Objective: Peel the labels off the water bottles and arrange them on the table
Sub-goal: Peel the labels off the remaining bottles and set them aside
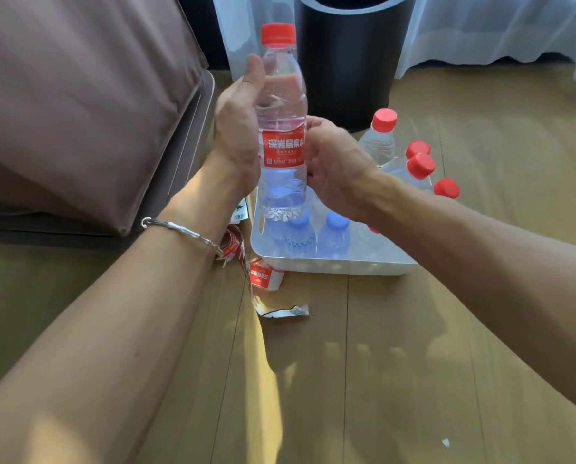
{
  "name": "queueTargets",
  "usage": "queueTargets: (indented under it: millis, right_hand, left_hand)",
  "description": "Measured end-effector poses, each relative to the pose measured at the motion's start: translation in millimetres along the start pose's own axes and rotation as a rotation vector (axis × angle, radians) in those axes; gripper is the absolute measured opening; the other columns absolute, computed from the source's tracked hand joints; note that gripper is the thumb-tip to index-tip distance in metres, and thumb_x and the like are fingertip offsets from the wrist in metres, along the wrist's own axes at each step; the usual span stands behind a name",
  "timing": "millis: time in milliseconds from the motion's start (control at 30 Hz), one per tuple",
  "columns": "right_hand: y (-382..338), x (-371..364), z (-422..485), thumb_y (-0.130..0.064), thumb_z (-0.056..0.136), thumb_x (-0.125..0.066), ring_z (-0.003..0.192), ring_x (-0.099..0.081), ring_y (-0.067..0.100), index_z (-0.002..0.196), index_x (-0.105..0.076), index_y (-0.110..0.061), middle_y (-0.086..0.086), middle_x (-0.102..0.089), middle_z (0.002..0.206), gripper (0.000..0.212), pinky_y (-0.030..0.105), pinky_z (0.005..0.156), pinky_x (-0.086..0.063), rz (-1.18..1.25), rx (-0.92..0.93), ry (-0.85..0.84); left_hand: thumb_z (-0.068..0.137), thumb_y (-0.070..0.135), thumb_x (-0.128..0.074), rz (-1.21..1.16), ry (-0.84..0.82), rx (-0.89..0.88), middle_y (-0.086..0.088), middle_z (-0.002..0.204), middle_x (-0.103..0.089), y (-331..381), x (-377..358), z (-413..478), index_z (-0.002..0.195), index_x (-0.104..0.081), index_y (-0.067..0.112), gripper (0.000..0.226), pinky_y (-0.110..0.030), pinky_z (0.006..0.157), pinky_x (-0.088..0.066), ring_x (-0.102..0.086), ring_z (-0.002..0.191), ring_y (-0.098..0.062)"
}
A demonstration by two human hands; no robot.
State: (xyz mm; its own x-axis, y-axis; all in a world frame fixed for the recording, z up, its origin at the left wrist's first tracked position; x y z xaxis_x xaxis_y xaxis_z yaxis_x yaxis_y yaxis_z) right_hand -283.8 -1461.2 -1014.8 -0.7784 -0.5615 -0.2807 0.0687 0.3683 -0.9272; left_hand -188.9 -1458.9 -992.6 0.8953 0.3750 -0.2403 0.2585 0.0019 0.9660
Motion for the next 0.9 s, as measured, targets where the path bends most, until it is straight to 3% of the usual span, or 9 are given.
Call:
queueTargets:
  millis: [133,233,367,433,533,633,700,833,900]
  right_hand:
    - [0.6,-8.3,-4.7,-0.03,0.081,-0.042,0.096,-0.059,0.031,0.125,-0.048,0.004,0.021,-0.057,0.104,0.056,0.057,0.097,-0.05,-0.014,-0.003,-0.077]
    - [7.8,-7.9,-6.1,-0.038,0.083,-0.048,0.101,-0.061,0.032,0.134,-0.041,-0.001,0.022,-0.057,0.112,0.064,0.056,0.095,-0.051,0.023,-0.024,-0.068]
    - [11.2,-15.2,-5.6,-0.038,0.089,-0.04,0.093,-0.057,0.031,0.115,-0.048,-0.002,0.019,-0.054,0.101,0.045,0.05,0.092,-0.052,-0.029,-0.068,-0.128]
    - [12.1,-20.3,-5.5,-0.041,0.086,-0.038,0.08,-0.056,0.024,0.108,-0.047,-0.012,0.015,-0.052,0.089,0.038,0.039,0.079,-0.052,-0.018,-0.099,-0.171]
    - [15.1,-17.2,-2.4,-0.032,0.099,-0.029,0.07,-0.057,0.015,0.104,-0.051,-0.009,0.007,-0.056,0.079,0.031,0.032,0.07,-0.053,0.011,-0.09,-0.15]
    - [17.3,0.2,1.3,-0.029,0.09,-0.041,0.083,-0.058,0.026,0.098,-0.054,-0.007,0.018,-0.06,0.095,0.027,0.035,0.071,-0.051,-0.12,-0.062,0.041]
    - [17.2,10.4,1.5,-0.033,0.075,-0.045,0.094,-0.055,0.031,0.099,-0.056,-0.012,0.02,-0.057,0.112,0.033,0.044,0.083,-0.051,-0.196,-0.057,0.096]
    - [12.4,8.6,2.2,-0.028,0.075,-0.046,0.082,-0.053,0.026,0.087,-0.055,-0.01,0.012,-0.054,0.085,0.023,0.048,0.085,-0.049,-0.103,-0.064,-0.038]
    - [10.7,3.9,2.7,-0.027,0.079,-0.042,0.087,-0.048,0.029,0.099,-0.052,-0.011,0.013,-0.049,0.091,0.027,0.048,0.086,-0.045,-0.109,-0.065,-0.101]
  left_hand:
    - [0.098,0.049,-0.041,-0.184,0.003,0.027,-0.01,0.085,-0.063,-8.5,4.3,0.0,0.101,-0.061,0.004,0.05,-0.045,0.083,-0.049,-0.062,0.079,-0.026]
    - [0.101,0.052,-0.033,-0.312,0.021,0.06,-0.008,0.077,-0.06,-15.2,5.1,-1.5,0.09,-0.062,0.007,0.055,-0.039,0.077,-0.049,-0.06,0.072,-0.021]
    - [0.101,0.053,-0.032,-0.343,0.055,0.067,-0.01,0.078,-0.055,-19.7,4.4,-3.1,0.084,-0.059,0.007,0.056,-0.038,0.073,-0.048,-0.055,0.07,-0.023]
    - [0.096,0.055,-0.038,-0.256,0.112,0.058,-0.012,0.082,-0.06,-23.8,12.7,-1.9,0.086,-0.063,0.009,0.054,-0.042,0.081,-0.048,-0.059,0.075,-0.025]
    - [0.098,0.052,-0.035,0.068,0.24,-0.025,-0.007,0.085,-0.068,-17.6,23.7,-6.9,0.091,-0.066,0.014,0.049,-0.041,0.086,-0.05,-0.064,0.08,-0.024]
    - [0.097,0.057,-0.027,0.541,0.321,-0.12,-0.006,0.098,-0.069,4.5,19.5,-14.9,0.101,-0.061,0.017,0.052,-0.04,0.092,-0.049,-0.065,0.095,-0.025]
    - [0.097,0.06,-0.035,0.723,0.202,-0.127,-0.001,0.101,-0.065,12.3,2.5,-14.8,0.104,-0.055,0.022,0.044,-0.038,0.089,-0.048,-0.063,0.097,-0.02]
    - [0.087,0.057,-0.064,0.741,0.098,-0.039,0.008,0.098,-0.066,20.6,-6.5,-10.1,0.1,-0.053,0.03,0.032,-0.041,0.087,-0.057,-0.068,0.094,-0.013]
    - [0.082,0.053,-0.07,0.682,0.098,-0.008,0.005,0.101,-0.067,24.6,-2.9,-9.5,0.102,-0.055,0.028,0.035,-0.043,0.083,-0.06,-0.07,0.092,-0.014]
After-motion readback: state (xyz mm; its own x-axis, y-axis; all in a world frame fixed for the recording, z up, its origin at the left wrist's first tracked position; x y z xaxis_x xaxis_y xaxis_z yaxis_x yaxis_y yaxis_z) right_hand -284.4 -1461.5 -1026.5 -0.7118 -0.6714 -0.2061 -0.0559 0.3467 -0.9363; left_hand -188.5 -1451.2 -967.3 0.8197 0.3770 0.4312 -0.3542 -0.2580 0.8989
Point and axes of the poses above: each hand's wrist, its own z-axis towards the middle knuckle, its own x-axis out of the back of the hand, y = z × x, the point moved 10 cm from there along z, towards the middle knuckle
